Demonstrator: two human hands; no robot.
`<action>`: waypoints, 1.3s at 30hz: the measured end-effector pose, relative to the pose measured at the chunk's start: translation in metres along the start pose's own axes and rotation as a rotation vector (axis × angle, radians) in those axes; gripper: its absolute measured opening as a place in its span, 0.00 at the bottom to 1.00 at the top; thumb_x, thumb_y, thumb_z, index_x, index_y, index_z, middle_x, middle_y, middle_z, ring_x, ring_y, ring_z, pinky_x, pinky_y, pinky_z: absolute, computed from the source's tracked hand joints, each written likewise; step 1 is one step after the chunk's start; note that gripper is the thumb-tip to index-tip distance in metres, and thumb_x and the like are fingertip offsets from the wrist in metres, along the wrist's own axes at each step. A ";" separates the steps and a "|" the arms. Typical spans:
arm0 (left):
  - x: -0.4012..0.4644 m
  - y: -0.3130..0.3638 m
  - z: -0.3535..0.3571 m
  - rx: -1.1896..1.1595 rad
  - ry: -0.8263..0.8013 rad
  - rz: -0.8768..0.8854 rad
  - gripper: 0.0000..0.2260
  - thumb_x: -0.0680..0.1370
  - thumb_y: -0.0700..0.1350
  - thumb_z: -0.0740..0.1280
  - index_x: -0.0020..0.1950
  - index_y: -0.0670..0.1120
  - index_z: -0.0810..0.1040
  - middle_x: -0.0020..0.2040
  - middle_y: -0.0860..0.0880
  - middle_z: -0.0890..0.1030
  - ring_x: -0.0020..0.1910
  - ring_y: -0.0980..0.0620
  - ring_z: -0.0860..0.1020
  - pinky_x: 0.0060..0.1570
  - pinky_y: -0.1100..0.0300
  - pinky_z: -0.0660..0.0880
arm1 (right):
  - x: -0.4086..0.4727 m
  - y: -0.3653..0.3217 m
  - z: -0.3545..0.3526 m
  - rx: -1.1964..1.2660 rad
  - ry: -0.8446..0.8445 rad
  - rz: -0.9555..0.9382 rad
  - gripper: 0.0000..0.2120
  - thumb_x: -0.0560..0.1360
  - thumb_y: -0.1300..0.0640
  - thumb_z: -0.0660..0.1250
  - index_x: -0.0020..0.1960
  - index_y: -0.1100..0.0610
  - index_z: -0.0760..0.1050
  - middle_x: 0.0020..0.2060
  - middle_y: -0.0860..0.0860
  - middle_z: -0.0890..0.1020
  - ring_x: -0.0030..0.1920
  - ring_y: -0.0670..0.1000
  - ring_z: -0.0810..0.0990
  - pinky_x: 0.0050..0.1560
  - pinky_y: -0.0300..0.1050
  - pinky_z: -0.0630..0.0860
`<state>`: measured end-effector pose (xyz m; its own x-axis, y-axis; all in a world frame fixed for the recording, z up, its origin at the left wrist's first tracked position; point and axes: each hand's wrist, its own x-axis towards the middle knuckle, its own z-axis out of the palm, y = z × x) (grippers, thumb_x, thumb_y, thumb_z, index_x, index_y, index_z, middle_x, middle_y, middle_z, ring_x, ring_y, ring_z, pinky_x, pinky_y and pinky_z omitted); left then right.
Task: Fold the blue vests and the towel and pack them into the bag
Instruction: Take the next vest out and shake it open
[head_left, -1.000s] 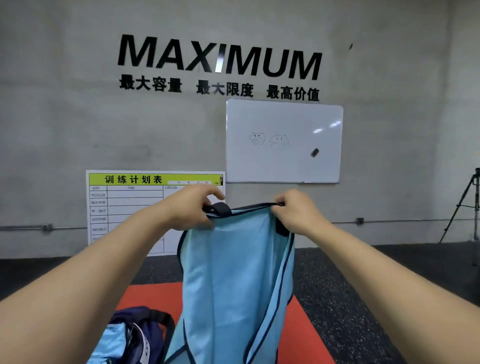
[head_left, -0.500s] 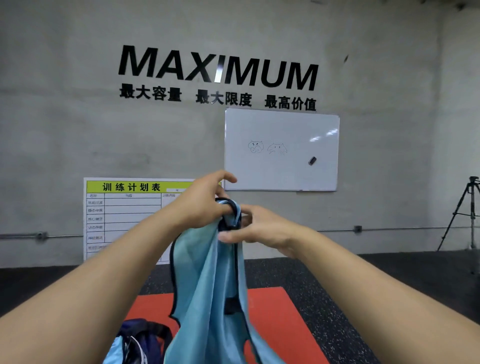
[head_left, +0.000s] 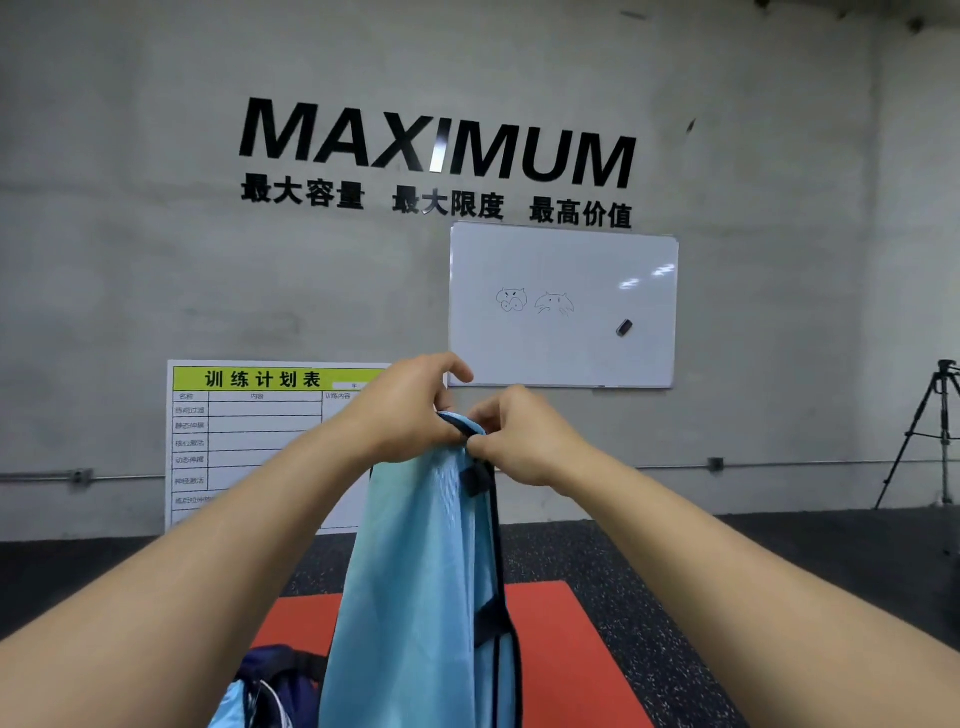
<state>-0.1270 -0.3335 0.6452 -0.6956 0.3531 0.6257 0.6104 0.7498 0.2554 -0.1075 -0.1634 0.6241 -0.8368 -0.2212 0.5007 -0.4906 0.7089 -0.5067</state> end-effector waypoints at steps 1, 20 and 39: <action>0.000 -0.002 0.001 0.000 -0.017 -0.013 0.26 0.69 0.46 0.78 0.64 0.55 0.74 0.42 0.54 0.83 0.36 0.61 0.75 0.34 0.64 0.68 | 0.000 0.001 -0.002 0.016 0.028 0.006 0.12 0.74 0.64 0.66 0.42 0.51 0.84 0.28 0.46 0.77 0.27 0.45 0.71 0.32 0.40 0.68; -0.005 0.001 0.022 -0.492 0.075 -0.087 0.29 0.69 0.33 0.78 0.65 0.51 0.73 0.42 0.47 0.85 0.36 0.51 0.81 0.38 0.63 0.76 | -0.011 0.022 -0.018 0.421 -0.180 0.211 0.11 0.75 0.57 0.75 0.57 0.50 0.83 0.52 0.50 0.87 0.53 0.49 0.85 0.57 0.47 0.77; -0.044 -0.062 0.006 -0.231 -0.330 -0.190 0.05 0.73 0.46 0.78 0.46 0.48 0.85 0.43 0.48 0.86 0.41 0.51 0.84 0.45 0.54 0.79 | -0.009 0.068 -0.101 0.522 0.063 0.245 0.11 0.77 0.65 0.72 0.58 0.59 0.81 0.51 0.55 0.86 0.50 0.51 0.83 0.54 0.46 0.77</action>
<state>-0.1362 -0.3926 0.5976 -0.8643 0.4093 0.2923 0.5028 0.6874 0.5241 -0.1085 -0.0461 0.6560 -0.9328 -0.0405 0.3582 -0.3529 0.3063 -0.8841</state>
